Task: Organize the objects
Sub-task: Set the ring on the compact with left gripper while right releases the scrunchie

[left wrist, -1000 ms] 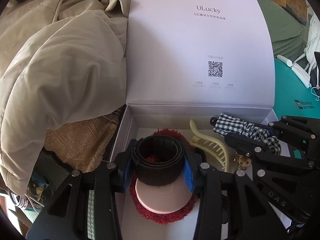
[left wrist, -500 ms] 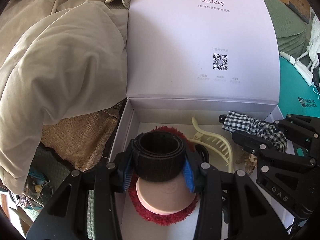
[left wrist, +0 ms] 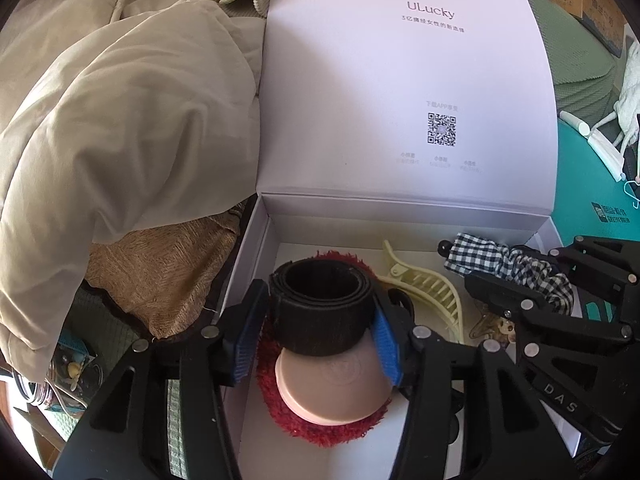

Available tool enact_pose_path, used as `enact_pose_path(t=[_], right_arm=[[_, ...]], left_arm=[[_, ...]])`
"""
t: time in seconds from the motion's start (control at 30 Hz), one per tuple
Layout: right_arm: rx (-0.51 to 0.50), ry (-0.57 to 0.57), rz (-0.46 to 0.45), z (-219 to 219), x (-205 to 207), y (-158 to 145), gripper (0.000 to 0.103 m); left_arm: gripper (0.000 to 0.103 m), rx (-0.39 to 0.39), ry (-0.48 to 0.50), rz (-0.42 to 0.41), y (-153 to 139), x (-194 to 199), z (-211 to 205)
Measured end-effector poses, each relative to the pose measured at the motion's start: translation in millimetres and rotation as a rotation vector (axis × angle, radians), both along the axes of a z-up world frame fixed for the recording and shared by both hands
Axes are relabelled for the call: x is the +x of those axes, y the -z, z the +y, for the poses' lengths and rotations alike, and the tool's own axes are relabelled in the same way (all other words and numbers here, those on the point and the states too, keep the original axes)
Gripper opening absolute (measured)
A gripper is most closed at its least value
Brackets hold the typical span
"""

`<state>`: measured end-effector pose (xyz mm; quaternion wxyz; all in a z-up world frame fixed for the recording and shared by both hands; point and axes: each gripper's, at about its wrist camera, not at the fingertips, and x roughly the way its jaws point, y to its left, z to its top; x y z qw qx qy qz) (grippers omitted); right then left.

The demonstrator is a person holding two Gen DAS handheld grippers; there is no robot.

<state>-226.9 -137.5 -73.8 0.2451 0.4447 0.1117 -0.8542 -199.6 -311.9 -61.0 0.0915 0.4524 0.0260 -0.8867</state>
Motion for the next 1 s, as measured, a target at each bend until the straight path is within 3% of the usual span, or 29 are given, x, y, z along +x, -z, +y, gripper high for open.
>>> enact_pose_path(t=[0.33,0.53,0.6,1.0], right_arm=[[0.016,-0.003,0.015,2.2,5.9,-9.0,0.025],[-0.004,0.019,0.024,-4.4,6.9,-19.6,0.041],[-0.018,0.012,0.021,-1.9,10.1,-26.7,0.042],[-0.013,0.017,0.088,14.9,36.6,-79.1,0.044]], left_arm=[[0.065,-0.049,0.031,0.012,-12.2,-1.5,12.8],[0.071,-0.040,0.010,0.023,-26.2,1.9,5.9],[0.075,-0.034,0.008,0.028,-32.1,3.3,3.1],[0.076,-0.062,-0.026,0.092,-91.2,53.0,-1.1]])
